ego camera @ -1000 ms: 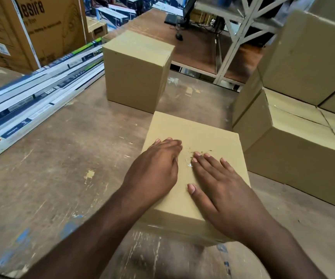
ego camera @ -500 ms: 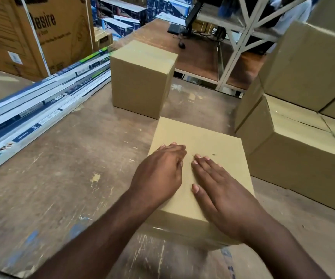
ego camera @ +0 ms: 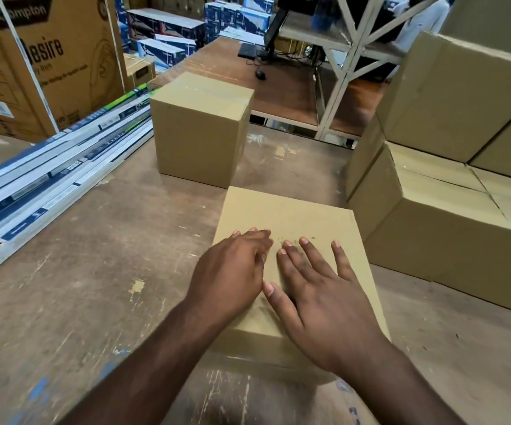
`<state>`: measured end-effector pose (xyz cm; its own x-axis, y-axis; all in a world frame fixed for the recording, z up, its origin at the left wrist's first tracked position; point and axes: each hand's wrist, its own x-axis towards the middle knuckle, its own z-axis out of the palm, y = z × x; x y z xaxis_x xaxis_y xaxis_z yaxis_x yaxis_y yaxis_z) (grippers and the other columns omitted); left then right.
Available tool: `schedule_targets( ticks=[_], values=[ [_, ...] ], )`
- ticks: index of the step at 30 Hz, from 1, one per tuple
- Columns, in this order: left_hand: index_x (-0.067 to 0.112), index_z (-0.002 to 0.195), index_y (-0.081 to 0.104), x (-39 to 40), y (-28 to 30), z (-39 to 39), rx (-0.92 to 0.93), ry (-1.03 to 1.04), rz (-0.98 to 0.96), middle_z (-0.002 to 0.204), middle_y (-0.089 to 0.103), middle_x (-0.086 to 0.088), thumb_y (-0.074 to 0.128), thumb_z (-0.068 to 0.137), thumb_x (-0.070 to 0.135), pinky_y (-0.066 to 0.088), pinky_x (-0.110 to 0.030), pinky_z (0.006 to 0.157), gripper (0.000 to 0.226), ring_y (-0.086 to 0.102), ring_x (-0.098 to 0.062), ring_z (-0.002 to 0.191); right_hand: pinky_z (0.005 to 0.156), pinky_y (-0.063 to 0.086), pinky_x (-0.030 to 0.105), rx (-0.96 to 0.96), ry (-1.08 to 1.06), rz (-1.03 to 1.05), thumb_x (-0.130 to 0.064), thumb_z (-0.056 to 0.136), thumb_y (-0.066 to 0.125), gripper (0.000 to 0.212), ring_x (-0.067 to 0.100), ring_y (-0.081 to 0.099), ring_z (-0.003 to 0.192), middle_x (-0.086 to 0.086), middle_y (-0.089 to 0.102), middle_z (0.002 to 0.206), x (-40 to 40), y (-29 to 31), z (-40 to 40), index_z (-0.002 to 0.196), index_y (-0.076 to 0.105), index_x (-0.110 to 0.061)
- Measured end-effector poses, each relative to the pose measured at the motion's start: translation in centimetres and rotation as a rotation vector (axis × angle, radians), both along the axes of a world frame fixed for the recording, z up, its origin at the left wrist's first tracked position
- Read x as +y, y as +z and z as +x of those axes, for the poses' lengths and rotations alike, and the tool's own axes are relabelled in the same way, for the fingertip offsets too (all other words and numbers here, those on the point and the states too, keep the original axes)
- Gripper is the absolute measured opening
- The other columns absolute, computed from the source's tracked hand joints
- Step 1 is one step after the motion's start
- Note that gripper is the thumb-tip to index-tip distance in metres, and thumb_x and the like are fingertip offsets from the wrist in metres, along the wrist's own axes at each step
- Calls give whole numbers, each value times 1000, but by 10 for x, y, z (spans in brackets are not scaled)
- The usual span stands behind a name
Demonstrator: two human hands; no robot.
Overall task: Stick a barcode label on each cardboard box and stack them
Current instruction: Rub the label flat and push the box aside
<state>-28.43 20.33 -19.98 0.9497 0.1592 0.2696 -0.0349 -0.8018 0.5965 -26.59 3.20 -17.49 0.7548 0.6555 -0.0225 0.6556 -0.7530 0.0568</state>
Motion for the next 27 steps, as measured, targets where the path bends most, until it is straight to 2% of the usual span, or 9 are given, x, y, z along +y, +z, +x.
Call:
schedule_targets(
  ticks=[2, 10, 14, 16, 17, 19, 20, 23, 27],
  values=[
    [22, 129, 70, 1, 1, 0, -12, 18, -48, 140, 62, 12, 57, 99, 10, 35, -22, 116, 35, 50, -1, 135, 127, -8, 50, 4, 12, 10, -67, 101, -6, 85, 14, 1, 160, -3, 21, 171, -3, -2, -1, 164, 26, -19],
    [22, 124, 74, -5, 0, 3, -41, 17, -128, 133, 67, 14, 64, 95, 11, 49, -28, 105, 32, 62, -6, 123, 122, 26, 56, -114, 34, 74, -62, 107, 24, 67, 21, 40, 151, -6, 59, 149, -34, -6, -12, 144, 62, -22],
    [21, 122, 74, -6, -2, 2, -58, 15, -124, 132, 68, 13, 63, 96, 10, 46, -24, 107, 31, 62, -6, 122, 118, 39, 50, -123, 13, 383, -50, 101, 46, 39, 14, 56, 137, -15, 69, 134, -36, 0, -4, 108, 78, -30],
    [21, 122, 75, -5, -2, 2, -63, 28, -126, 132, 68, 14, 64, 96, 10, 45, -21, 107, 30, 62, -4, 121, 123, 32, 42, -19, -94, 425, -57, 98, 45, 48, 5, 43, 145, -20, 51, 152, -35, 4, 1, 135, 65, -35],
    [21, 122, 75, -6, -3, 2, -62, 30, -123, 131, 68, 15, 64, 96, 10, 46, -21, 106, 30, 62, -4, 121, 127, 22, 39, 71, -149, 371, -67, 97, 36, 66, 1, 24, 153, -21, 28, 164, -33, 3, 5, 156, 41, -36],
    [22, 122, 74, -7, -2, 2, -57, 26, -109, 131, 68, 15, 63, 97, 10, 47, -23, 105, 30, 62, -5, 121, 131, -1, 40, 172, -204, 163, -79, 93, 10, 87, 2, -14, 157, -21, -16, 169, -29, -1, 12, 165, -6, -34],
    [22, 122, 74, -7, -2, 2, -58, 25, -106, 131, 68, 14, 63, 96, 10, 47, -23, 105, 30, 62, -6, 121, 130, -7, 42, 184, -191, 97, -81, 91, 1, 89, 3, -22, 155, -19, -23, 168, -26, -2, 14, 164, -13, -32],
    [21, 123, 74, -6, -2, 3, -56, 36, -113, 132, 68, 14, 63, 96, 10, 47, -25, 106, 31, 63, -7, 121, 129, -12, 41, 181, -108, 68, -81, 91, -1, 91, 2, -24, 154, -16, -16, 170, -21, -2, 12, 166, -6, -30],
    [20, 123, 74, -7, -2, 4, -56, 38, -114, 132, 68, 12, 64, 95, 11, 47, -25, 106, 31, 63, -8, 121, 130, -2, 37, 152, 103, 101, -76, 100, 10, 79, -3, -9, 157, -18, 5, 171, -30, -1, -7, 166, 16, -32]
  ],
)
